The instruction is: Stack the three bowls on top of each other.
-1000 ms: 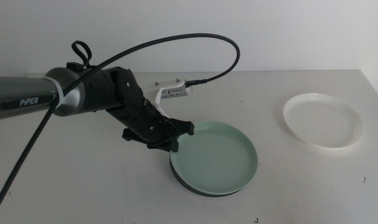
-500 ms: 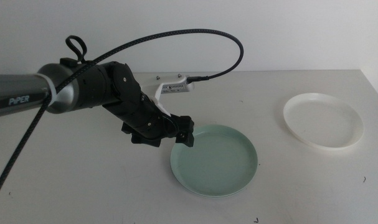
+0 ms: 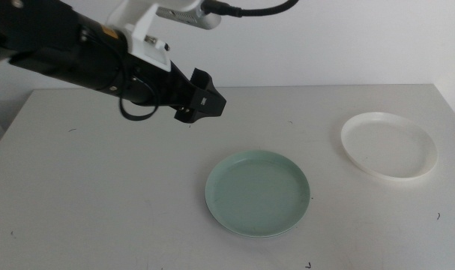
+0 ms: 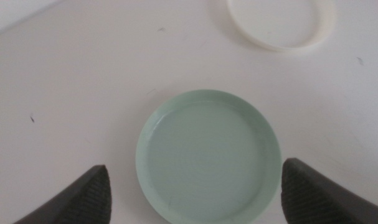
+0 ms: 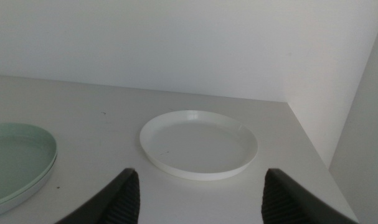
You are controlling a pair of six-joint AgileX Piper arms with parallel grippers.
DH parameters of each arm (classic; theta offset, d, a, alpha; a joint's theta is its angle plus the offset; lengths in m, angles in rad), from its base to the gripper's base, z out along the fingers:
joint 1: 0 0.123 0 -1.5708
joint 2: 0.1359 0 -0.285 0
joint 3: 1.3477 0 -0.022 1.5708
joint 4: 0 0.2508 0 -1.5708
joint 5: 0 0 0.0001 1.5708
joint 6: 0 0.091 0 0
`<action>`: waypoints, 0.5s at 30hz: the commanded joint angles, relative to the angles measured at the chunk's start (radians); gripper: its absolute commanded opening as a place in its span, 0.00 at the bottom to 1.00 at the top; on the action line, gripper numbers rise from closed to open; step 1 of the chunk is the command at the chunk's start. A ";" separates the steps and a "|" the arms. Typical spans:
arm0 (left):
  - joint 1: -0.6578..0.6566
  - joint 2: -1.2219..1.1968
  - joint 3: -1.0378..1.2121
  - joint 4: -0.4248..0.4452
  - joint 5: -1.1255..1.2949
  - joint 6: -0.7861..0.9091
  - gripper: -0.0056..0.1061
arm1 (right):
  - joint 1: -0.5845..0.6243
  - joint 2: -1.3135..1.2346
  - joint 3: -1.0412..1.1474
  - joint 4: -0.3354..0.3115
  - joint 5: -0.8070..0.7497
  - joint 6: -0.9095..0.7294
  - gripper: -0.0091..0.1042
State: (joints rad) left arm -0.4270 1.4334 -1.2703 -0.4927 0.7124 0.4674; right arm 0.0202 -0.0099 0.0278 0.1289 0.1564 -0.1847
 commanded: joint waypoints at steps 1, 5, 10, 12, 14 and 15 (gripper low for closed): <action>-0.001 -0.109 -0.031 -0.028 0.025 0.065 0.99 | -0.007 -0.027 -0.005 -0.008 -0.074 -0.008 0.52; -0.003 -0.212 -0.031 -0.029 0.118 0.081 0.99 | -0.007 -0.027 -0.005 -0.008 -0.074 -0.008 0.52; -0.003 -0.296 -0.031 -0.027 0.192 0.081 0.99 | -0.007 -0.027 -0.005 -0.008 -0.074 -0.008 0.52; -0.003 -0.316 -0.031 -0.024 0.199 0.082 0.99 | -0.007 -0.027 -0.005 -0.008 -0.074 -0.008 0.52; -0.003 -0.329 -0.031 -0.024 0.197 0.084 0.99 | -0.007 -0.027 -0.005 -0.008 -0.074 -0.008 0.52; -0.003 -0.333 -0.031 -0.024 0.197 0.084 0.99 | -0.007 -0.027 -0.005 -0.008 -0.074 -0.008 0.52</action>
State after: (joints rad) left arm -0.4270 1.1258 -1.2711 -0.4886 0.9536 0.5536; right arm 0.0202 -0.0099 0.0278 0.1289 0.1573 -0.1847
